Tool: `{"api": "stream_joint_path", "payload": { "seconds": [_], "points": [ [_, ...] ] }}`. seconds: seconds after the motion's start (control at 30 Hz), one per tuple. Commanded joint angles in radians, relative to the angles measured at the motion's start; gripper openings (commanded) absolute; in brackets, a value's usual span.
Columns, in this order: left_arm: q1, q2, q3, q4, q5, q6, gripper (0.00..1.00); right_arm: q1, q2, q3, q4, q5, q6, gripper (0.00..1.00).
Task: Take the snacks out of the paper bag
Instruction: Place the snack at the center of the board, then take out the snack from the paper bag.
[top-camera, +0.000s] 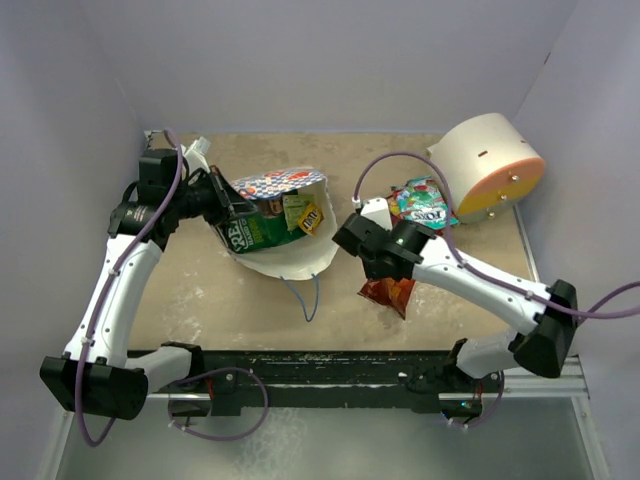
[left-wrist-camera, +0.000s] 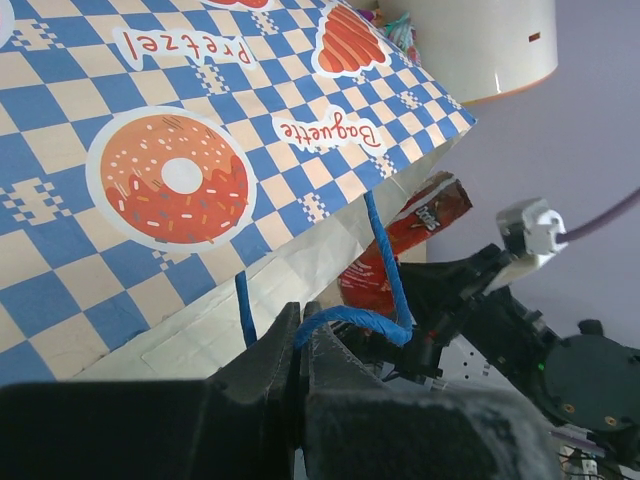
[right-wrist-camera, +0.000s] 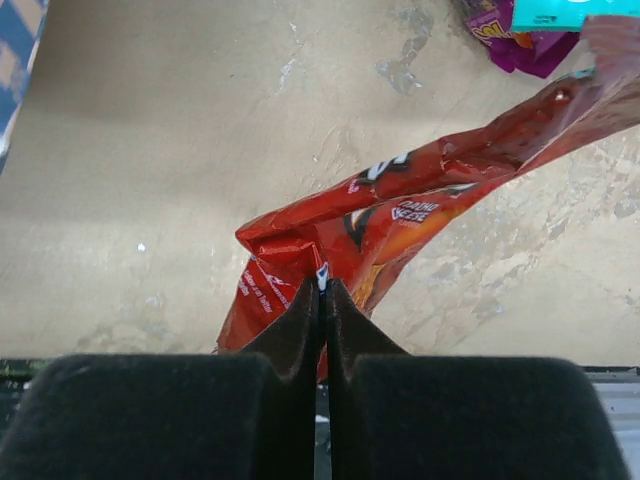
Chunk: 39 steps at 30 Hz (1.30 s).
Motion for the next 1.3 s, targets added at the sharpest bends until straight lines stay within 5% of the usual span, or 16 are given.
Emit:
{"api": "stream_joint_path", "payload": {
  "seconds": [0.0,0.33,0.37,0.43,0.47,0.57,0.7,0.9,1.1,1.27],
  "points": [
    [0.005,-0.033,0.037,0.002,0.035,0.021,0.00,-0.023,0.107,0.023,0.046,0.019,0.054,0.00],
    [0.005,-0.030,0.034,-0.005,0.049,0.030,0.00,-0.017,0.209,-0.042,0.230,-0.214,-0.138,0.00],
    [0.005,-0.027,0.034,-0.003,0.054,0.030,0.00,-0.017,0.208,-0.061,0.293,-0.222,-0.154,0.09],
    [0.005,-0.024,0.030,0.005,0.059,0.026,0.00,-0.019,0.183,-0.127,0.476,-0.213,-0.197,0.53],
    [0.005,-0.021,0.027,0.011,0.071,0.021,0.00,-0.019,0.172,-0.113,0.507,-0.196,-0.203,0.66],
    [0.005,-0.020,0.032,0.019,0.098,0.022,0.00,-0.020,0.130,-0.014,0.483,-0.124,-0.226,0.86],
    [0.004,-0.038,0.005,0.072,0.150,0.029,0.00,-0.020,0.014,-0.041,0.546,-0.163,-0.277,0.93],
    [-0.002,-0.075,-0.032,0.085,0.177,0.054,0.00,0.008,-0.241,-0.257,0.860,-0.505,-0.520,0.93],
    [-0.002,-0.078,-0.032,0.066,0.189,0.070,0.00,0.166,-0.329,-0.395,1.059,-0.699,-0.765,0.88],
    [-0.002,-0.101,-0.027,0.044,0.187,0.076,0.00,0.203,-0.174,-0.398,1.308,-0.543,-0.811,0.72]
  ]
}}
